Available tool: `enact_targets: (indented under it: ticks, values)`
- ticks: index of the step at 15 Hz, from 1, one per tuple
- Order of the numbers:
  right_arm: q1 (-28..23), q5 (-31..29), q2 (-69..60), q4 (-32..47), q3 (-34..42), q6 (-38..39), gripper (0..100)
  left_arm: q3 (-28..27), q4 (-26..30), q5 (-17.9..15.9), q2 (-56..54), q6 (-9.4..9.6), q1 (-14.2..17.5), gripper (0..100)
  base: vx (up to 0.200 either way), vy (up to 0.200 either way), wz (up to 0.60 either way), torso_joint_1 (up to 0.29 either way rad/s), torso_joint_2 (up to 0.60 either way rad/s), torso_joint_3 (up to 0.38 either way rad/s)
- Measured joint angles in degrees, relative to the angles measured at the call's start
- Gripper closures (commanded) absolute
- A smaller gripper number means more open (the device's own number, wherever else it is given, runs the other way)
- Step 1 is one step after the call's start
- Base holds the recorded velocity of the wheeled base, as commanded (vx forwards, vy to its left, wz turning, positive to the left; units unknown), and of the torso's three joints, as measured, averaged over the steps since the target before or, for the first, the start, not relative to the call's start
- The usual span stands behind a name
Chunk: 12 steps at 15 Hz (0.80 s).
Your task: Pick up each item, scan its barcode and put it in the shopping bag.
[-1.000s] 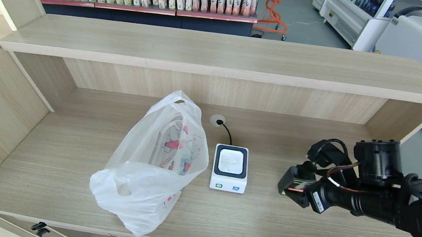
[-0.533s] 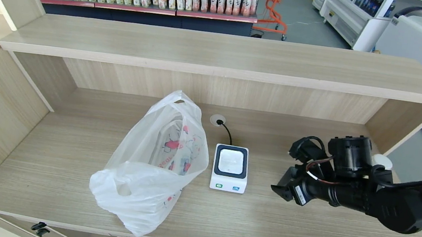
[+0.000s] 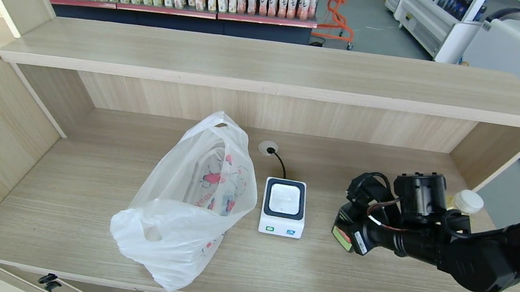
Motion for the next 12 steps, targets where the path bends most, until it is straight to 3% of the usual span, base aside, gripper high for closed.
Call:
enact_targets:
  ticks: [4,8,10,12]
  values:
    - [0.0,0.3,-3.2,-4.0,3.0,0.3,100,0.0,0.0,0.0,0.0,0.0,0.0,0,0.0,0.0,0.0,0.0,0.0,0.0]
    - [0.0,1.1,-16.4,-4.9,12.3,-0.7,100,0.0,0.0,0.0,0.0,-0.02,0.0,0,0.0,0.0,0.0,0.0,0.0,0.0]
    - [0.0,1.2,-23.3,-4.8,17.7,-5.9,100,0.0,0.0,0.0,0.0,0.0,0.0,0,0.0,0.0,0.0,0.0,0.0,0.0]
    - [-0.2,1.3,-28.6,-4.9,20.3,-16.2,100,0.0,0.0,0.0,0.0,0.0,0.0,0,0.0,0.0,0.0,0.0,0.0,0.0]
